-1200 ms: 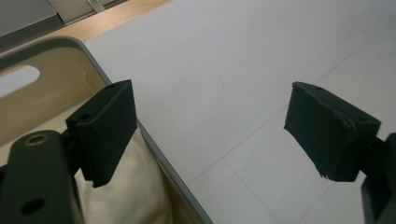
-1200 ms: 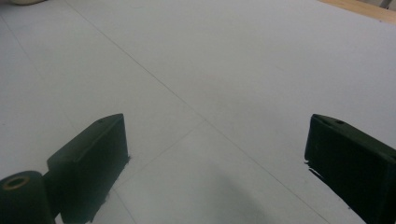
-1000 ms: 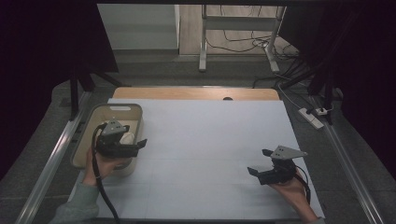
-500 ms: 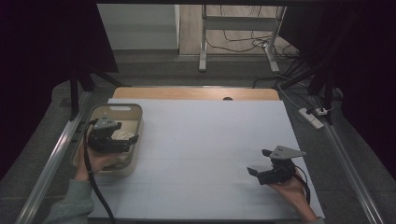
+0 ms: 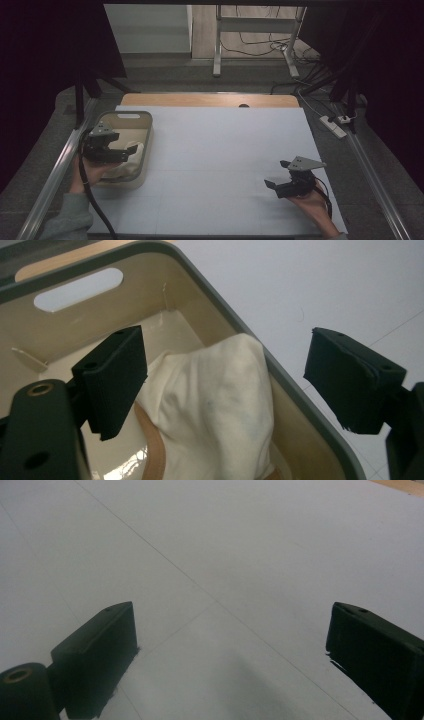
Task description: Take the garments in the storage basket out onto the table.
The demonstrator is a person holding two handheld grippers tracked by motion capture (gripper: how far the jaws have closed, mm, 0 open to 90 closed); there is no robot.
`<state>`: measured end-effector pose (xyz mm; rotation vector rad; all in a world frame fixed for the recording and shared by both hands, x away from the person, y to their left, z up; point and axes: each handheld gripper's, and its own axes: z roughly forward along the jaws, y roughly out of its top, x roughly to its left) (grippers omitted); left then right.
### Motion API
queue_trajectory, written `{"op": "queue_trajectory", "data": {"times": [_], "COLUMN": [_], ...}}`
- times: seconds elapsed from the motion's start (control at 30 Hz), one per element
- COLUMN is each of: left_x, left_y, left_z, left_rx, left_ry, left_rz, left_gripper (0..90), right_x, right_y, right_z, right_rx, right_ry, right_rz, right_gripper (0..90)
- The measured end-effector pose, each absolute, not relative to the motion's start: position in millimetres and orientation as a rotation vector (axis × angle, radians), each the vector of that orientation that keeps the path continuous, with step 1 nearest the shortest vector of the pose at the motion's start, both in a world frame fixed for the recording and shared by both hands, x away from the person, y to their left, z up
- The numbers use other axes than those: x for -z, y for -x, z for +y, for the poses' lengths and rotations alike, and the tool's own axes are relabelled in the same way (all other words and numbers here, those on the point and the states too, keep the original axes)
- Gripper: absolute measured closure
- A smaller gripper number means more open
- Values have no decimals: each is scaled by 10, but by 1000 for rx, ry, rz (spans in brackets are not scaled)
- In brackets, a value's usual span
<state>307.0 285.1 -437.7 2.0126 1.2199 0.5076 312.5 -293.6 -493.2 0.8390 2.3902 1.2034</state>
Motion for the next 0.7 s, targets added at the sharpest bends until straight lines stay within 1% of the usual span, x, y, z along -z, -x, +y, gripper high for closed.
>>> {"op": "queue_trajectory", "data": {"times": [0.37, 0.7], "left_x": [4478, 4570], "left_y": [-3101, -3137], "left_z": [2907, 2868], "left_rx": [-453, -411], "left_ry": [-2056, -2149], "left_rz": [1239, 1245], "left_gripper": [170, 170], "right_x": [4942, 4949], "right_y": [-3123, -3124], "right_z": [-2926, -2918], "right_rx": [-1193, -1176], "right_ry": [-841, -832], "right_rz": [2391, 2400], "right_gripper": [62, 62]}}
